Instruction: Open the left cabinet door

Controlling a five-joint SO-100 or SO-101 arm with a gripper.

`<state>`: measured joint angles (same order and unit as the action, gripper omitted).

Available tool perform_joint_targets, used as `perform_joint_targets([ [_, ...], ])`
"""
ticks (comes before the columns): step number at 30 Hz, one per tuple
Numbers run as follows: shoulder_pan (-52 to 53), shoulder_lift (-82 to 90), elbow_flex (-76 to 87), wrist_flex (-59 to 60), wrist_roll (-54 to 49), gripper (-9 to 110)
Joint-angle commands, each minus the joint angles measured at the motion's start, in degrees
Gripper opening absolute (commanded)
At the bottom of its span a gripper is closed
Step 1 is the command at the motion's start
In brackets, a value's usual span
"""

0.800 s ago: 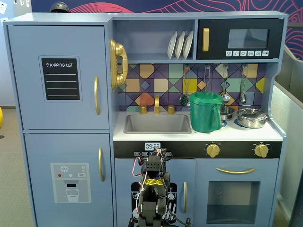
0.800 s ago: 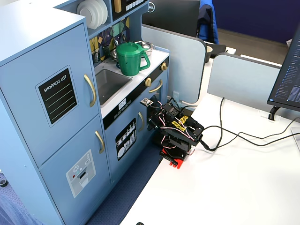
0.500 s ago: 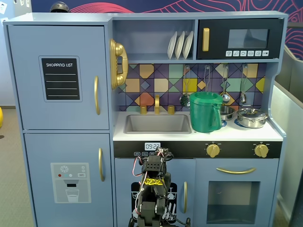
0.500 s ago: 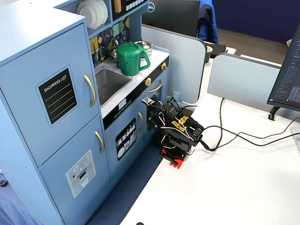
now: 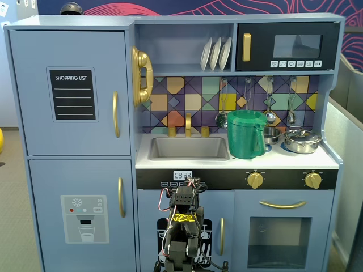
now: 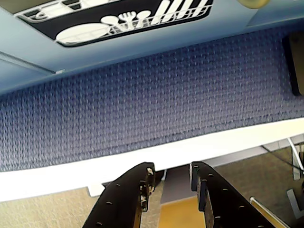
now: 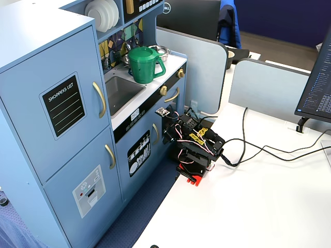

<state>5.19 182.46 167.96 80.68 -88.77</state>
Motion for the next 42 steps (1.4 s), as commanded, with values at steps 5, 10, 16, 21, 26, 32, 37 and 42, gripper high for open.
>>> perform_joint_targets([
  [5,-7.21,-0.35,-5.54,4.48,1.67,1],
  [10,-15.21,-2.55,-18.02,2.20,4.66,3],
  [16,-20.92,-10.02,-31.29,-5.36,5.19,4],
  [21,-26.81,-16.52,-40.96,-13.18,4.57,5],
  [26,-30.15,-21.71,-47.72,-21.62,-0.53,5],
  [32,-33.93,-28.30,-55.46,-28.56,-9.67,5],
  [37,-35.42,-32.70,-58.45,-34.98,-17.93,5],
  [42,-36.74,-35.68,-60.64,-38.85,-21.09,8],
])
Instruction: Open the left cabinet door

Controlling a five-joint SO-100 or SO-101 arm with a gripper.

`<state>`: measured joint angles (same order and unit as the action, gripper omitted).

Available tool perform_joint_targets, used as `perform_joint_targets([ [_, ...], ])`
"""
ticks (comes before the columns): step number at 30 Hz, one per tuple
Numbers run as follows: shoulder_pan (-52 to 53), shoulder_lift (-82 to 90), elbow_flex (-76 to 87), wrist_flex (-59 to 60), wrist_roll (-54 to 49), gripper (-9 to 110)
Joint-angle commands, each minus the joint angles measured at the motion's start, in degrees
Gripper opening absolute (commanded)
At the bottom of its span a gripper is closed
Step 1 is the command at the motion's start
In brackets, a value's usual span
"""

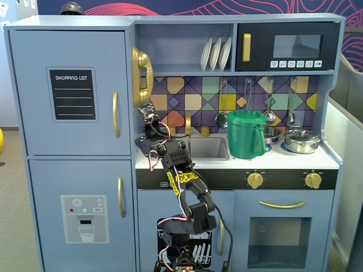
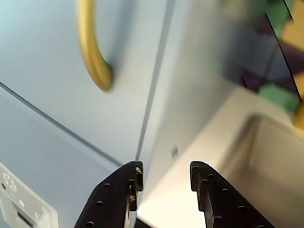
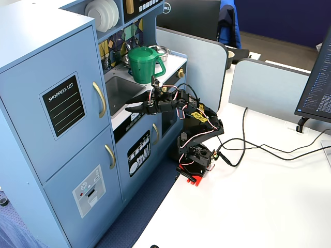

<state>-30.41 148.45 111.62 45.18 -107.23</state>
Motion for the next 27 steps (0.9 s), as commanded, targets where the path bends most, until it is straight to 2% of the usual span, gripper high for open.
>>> perform_joint_targets([
  [1,-1.41,-2.37,-4.75,-4.39,-3.25,9],
  [7,-4.66,-5.80,-5.98,-11.25,-4.66,16],
  [10,-6.59,-7.29,-7.12,-13.97,-2.29,18],
  [17,-8.09,-11.43,-9.58,-20.39,2.81,17],
  [27,-9.84,-15.82,-9.58,-26.02,2.29,16],
])
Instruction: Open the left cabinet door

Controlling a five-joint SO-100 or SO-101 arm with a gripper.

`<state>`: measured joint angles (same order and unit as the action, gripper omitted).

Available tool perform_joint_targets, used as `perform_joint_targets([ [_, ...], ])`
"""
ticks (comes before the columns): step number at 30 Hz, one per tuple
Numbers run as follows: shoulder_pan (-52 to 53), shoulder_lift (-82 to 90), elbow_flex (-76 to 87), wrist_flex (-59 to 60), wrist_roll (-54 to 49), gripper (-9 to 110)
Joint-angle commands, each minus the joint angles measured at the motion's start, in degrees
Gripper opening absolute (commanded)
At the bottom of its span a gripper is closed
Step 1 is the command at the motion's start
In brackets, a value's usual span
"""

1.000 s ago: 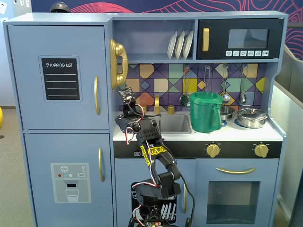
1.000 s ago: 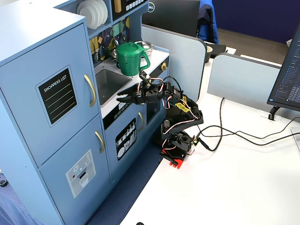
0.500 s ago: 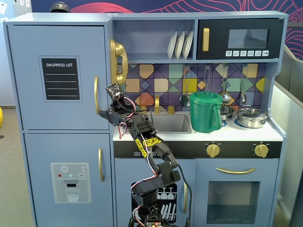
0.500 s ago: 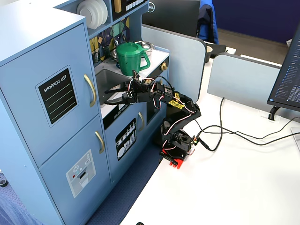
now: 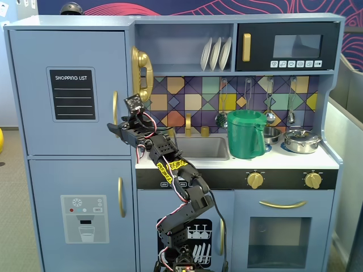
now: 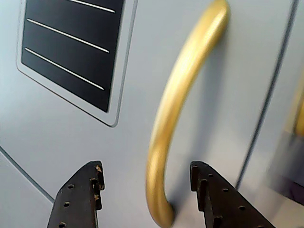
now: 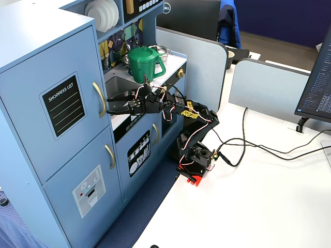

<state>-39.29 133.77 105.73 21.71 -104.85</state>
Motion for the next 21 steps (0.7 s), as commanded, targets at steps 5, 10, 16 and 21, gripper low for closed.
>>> perform_joint_targets([
  [5,-2.81,-2.81,-3.34,-5.36,-1.58,15],
  [10,-7.12,-2.29,-0.97,-8.70,-6.06,14],
  [16,-14.94,2.29,5.36,-12.30,-13.71,13],
  [21,-17.40,6.42,10.55,-13.36,-16.87,13],
])
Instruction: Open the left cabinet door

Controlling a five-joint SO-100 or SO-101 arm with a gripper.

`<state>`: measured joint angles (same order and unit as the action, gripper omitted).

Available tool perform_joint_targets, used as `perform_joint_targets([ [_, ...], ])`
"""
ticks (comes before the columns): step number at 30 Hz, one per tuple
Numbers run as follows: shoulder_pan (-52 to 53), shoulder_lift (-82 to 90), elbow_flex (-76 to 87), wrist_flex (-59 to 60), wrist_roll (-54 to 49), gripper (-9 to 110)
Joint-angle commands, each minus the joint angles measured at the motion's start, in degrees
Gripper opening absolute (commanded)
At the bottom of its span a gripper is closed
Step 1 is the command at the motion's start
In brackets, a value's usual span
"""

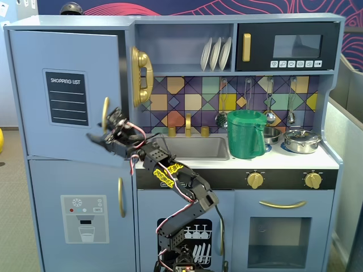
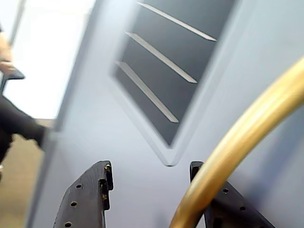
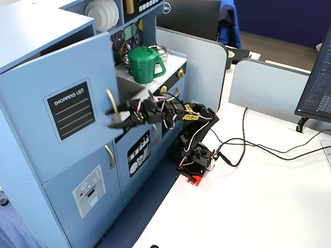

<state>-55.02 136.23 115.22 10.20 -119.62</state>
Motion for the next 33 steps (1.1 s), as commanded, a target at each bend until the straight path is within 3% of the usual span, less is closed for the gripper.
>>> perform_joint_targets([
  [1,-1.67,4.83,2.02,-1.85,-2.29,13],
  [15,4.92,20.92,9.93,2.64,0.88,12],
  [23,11.25,30.50,11.16,11.34,5.62,11],
  [29,21.01,31.03,10.55,21.01,12.74,10],
  [33,23.64,26.89,10.72,20.48,14.77,10],
])
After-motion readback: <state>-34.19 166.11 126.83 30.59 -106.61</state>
